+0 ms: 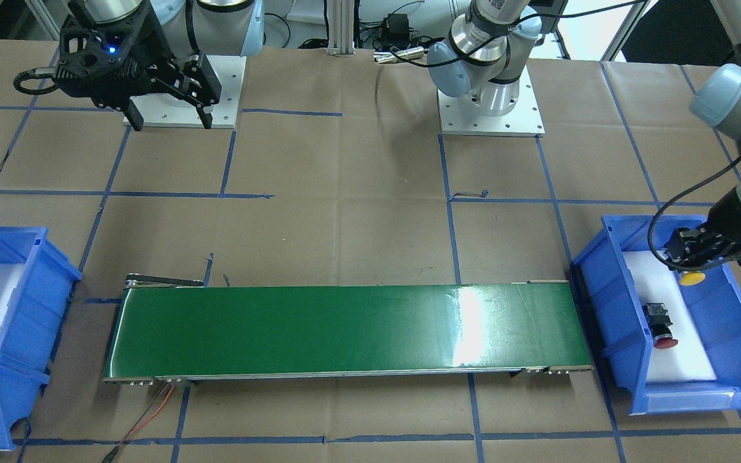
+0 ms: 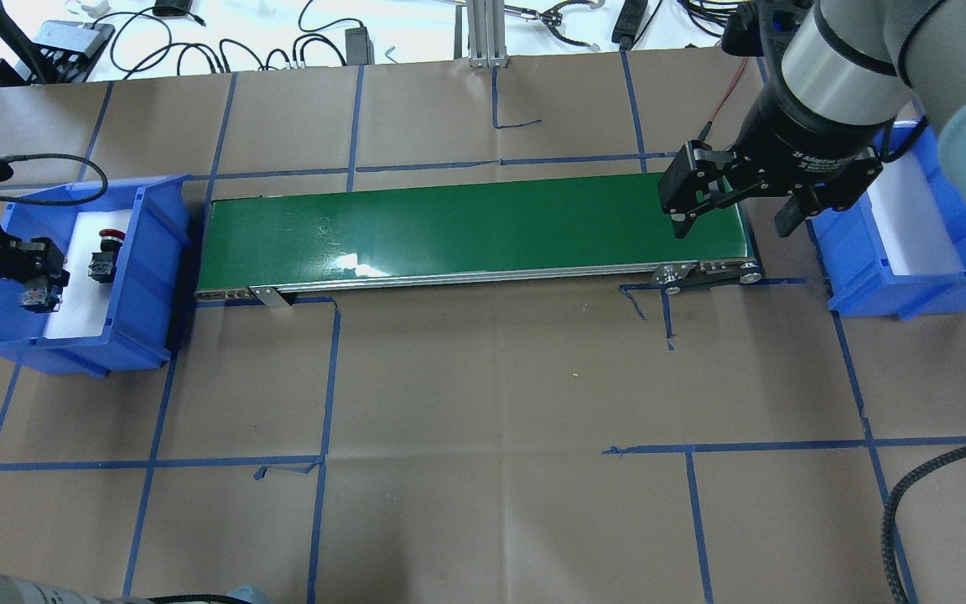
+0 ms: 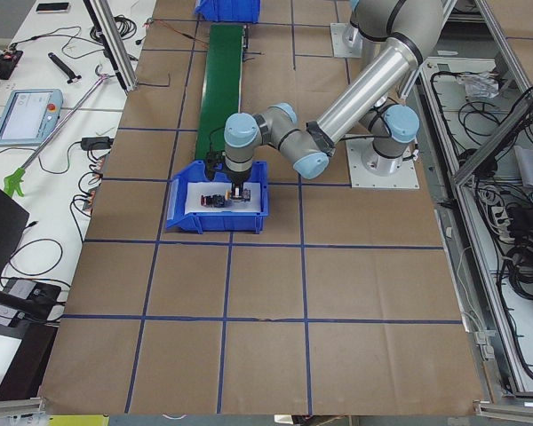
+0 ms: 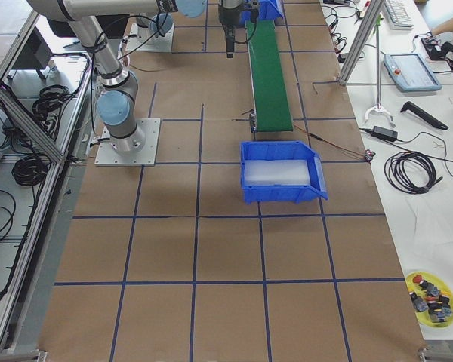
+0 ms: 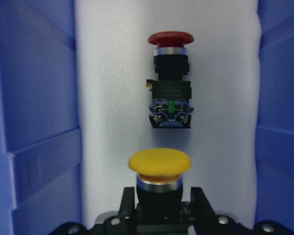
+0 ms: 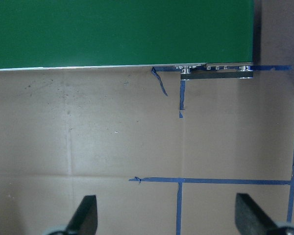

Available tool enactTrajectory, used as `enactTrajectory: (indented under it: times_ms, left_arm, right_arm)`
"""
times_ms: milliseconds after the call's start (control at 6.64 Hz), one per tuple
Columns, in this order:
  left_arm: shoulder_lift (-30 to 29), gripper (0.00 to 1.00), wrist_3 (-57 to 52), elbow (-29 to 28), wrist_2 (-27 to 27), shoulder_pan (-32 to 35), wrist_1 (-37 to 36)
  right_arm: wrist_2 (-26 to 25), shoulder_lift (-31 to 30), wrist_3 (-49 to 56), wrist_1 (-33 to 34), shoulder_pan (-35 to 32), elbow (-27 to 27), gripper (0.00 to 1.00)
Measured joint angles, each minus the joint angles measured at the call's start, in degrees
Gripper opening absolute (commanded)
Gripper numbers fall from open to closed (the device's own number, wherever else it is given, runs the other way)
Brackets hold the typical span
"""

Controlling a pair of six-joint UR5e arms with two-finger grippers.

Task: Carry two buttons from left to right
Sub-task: 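Close the left gripper on the yellow button and lift it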

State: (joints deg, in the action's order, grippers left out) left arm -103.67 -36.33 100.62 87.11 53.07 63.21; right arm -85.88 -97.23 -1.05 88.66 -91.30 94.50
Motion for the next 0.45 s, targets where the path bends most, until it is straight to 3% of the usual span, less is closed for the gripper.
enactTrajectory:
  times_ms: [452]
  left_arm:
    - [-0.7,0.00,0.8,-10.0,-0.2,2.2,11.8]
  right_arm:
    - [0.0,0.1,0.0,0.1,0.1,0.0,1.00]
